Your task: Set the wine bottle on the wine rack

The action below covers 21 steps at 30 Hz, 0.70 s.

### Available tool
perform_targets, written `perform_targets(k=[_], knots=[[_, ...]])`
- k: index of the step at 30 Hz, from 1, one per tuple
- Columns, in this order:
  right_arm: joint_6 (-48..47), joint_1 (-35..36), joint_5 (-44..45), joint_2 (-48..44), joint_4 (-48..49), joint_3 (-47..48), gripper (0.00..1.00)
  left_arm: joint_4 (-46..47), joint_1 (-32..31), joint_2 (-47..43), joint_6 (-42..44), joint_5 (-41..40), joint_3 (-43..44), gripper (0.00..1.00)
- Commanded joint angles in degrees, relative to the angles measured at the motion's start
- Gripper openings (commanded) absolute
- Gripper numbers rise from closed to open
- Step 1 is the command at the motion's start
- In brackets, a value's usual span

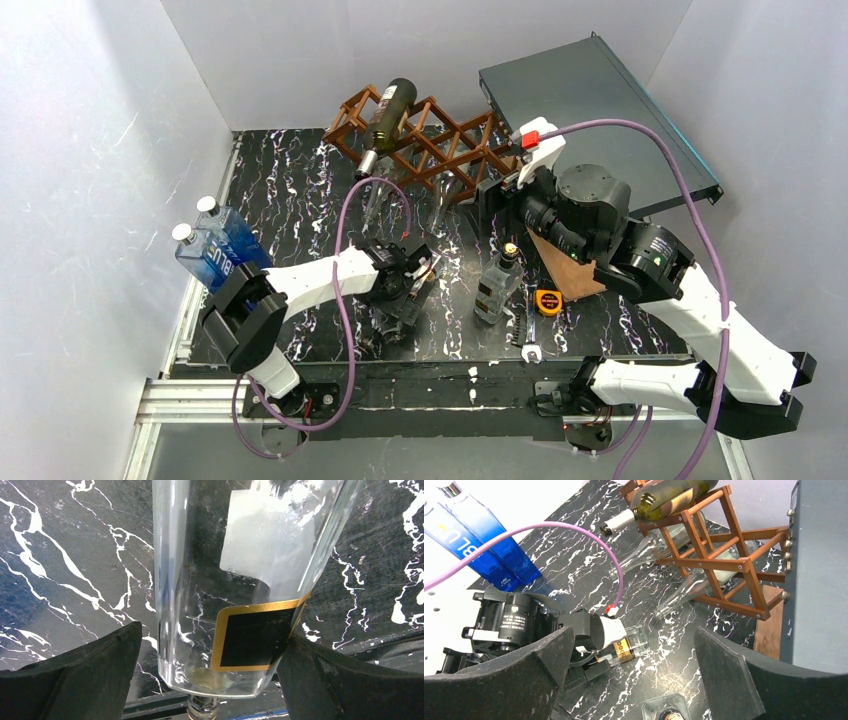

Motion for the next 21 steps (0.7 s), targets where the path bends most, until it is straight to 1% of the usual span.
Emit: perform_targets(k=[1,7,8,10,13,16,17,18,21], knots=[[0.97,0.03,-0.77,-0.87,3.42,-0.03,0.98,0.98,-0.54,-3.08,-0.71,0.20,-1.47,0.97],[1.26,0.10,-0.88,-1.20,3.43,0.06,0.98,2.94,-1.09,-2.47,-2.14,0.24,-3.46,0.96],[1.33,0.04,-0.87,-1.22,3.37,0.06,0.98,3.26,-1.24,-2.36,-2.36,0.20,-3.76,0.94],[1.35,0.02,-0.83,-1.30,3.36,0.06,0.98,3.84,-1.53,-2.48,-2.64,0.02,-4.06,0.87],[1.37,0.04,-0.78,-1.44,3.28,0.06,0.98,4.27,-1.84,-4.24,-3.41,-0.58,-4.48,0.64],[1.44,0.01,-0.46,-1.74,3.10,0.06,0.98,4.59,-1.80,-8.01,-4.01,-0.56,-5.06,0.46],[1.48,0.02,-0.36,-1.96,3.01,0.06,0.98,4.43,-1.85,-9.36,-4.02,-0.50,-4.97,0.38],[1.52,-0.03,-0.30,-2.13,3.01,-0.01,0.98,4.09,-1.81,-10.75,-4.17,-0.57,-4.81,0.29],[1.61,0.06,0.17,-2.60,3.01,-0.11,0.98,2.10,-1.82,-14.27,-4.73,-0.44,-3.42,0.09]])
